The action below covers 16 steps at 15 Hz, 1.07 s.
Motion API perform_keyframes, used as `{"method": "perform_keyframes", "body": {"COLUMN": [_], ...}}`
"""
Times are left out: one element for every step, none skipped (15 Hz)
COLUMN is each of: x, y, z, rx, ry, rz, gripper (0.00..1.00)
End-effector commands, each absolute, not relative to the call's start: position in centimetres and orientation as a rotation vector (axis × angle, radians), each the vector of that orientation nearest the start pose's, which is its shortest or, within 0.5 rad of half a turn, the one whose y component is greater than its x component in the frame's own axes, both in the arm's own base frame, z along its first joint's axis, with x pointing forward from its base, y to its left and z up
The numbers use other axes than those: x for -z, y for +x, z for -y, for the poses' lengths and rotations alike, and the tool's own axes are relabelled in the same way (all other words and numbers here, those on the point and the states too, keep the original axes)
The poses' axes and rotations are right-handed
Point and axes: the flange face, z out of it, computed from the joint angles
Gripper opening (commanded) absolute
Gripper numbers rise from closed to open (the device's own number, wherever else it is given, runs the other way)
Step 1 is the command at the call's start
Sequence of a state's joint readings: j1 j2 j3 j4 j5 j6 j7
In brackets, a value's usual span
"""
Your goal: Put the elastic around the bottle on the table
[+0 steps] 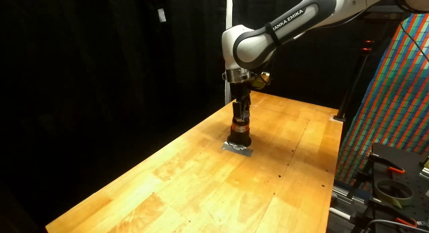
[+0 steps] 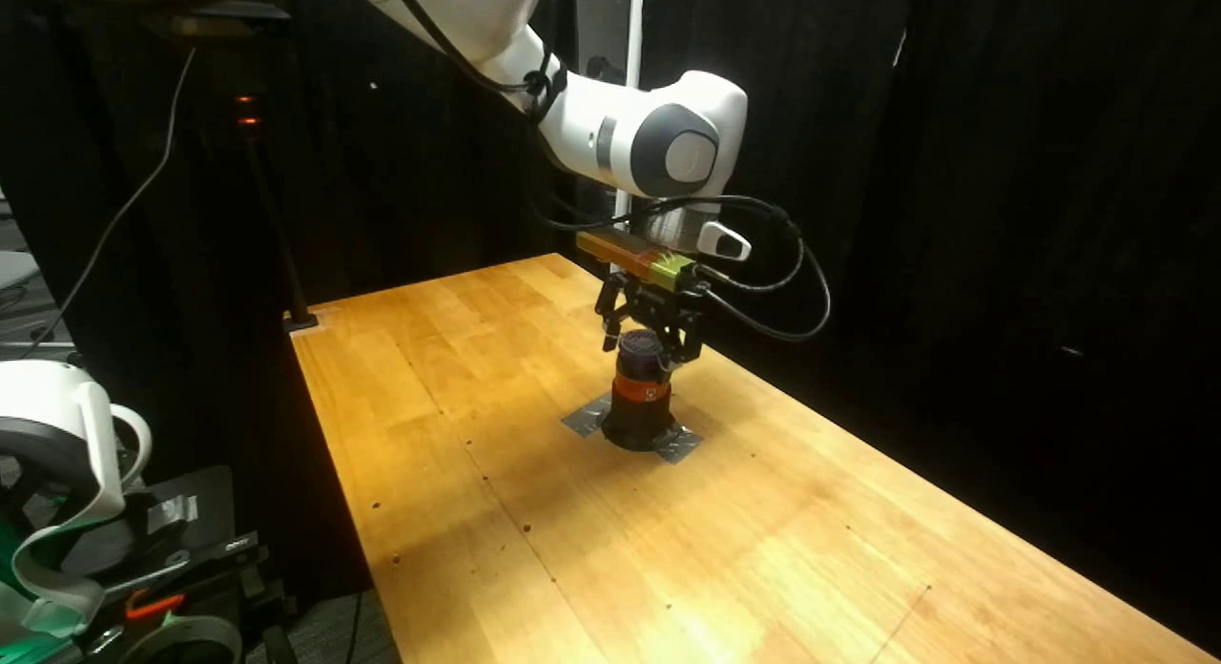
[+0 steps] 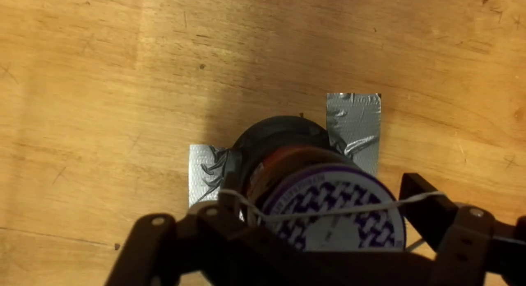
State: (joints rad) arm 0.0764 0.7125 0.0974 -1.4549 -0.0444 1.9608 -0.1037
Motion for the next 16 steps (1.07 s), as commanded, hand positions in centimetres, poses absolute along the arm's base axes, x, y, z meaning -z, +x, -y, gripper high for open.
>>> {"method": "perform_keyframes", "body": {"x": [-25.7,-25.6,-25.5,-25.2,-25.0,-24.7,-24.6,-24.4,-24.3,-24.1,-23.9,-23.8,-23.7,-23.5,-23.3,-23.0], "y": [64.9,64.0,63.1,62.2,61.3,60.5,59.8,59.1,58.5,58.0,57.5,57.0,56.5,56.0,55.6,55.2], "z": [-10.0,-9.8,-9.8,-9.7,-9.6,-9.6,-9.5,-9.4,-9.3,-9.2,-9.3,-9.2,-9.1,-9.1,-9.0,-9.0], "rx": [-0.268,-0.254,-0.242,-0.223,-0.205,-0.181,-0.16,-0.137,-0.115,-0.077,-0.036,0.012,0.057,0.122,0.179,0.242], "ry": [-3.084,-3.084,-3.084,-3.086,-3.09,-3.092,-3.092,-3.093,-3.094,-3.102,-3.106,-3.11,-3.111,-3.115,-3.118,-3.114], "rz": [0.432,0.436,0.434,0.429,0.437,0.445,0.438,0.437,0.435,0.423,0.417,0.408,0.399,0.387,0.369,0.356], "gripper": [1.0,1.0,1.0,1.0,1.0,0.75,0.74,0.66,0.58,0.51,0.42,0.36,0.27,0.23,0.21,0.19]}}
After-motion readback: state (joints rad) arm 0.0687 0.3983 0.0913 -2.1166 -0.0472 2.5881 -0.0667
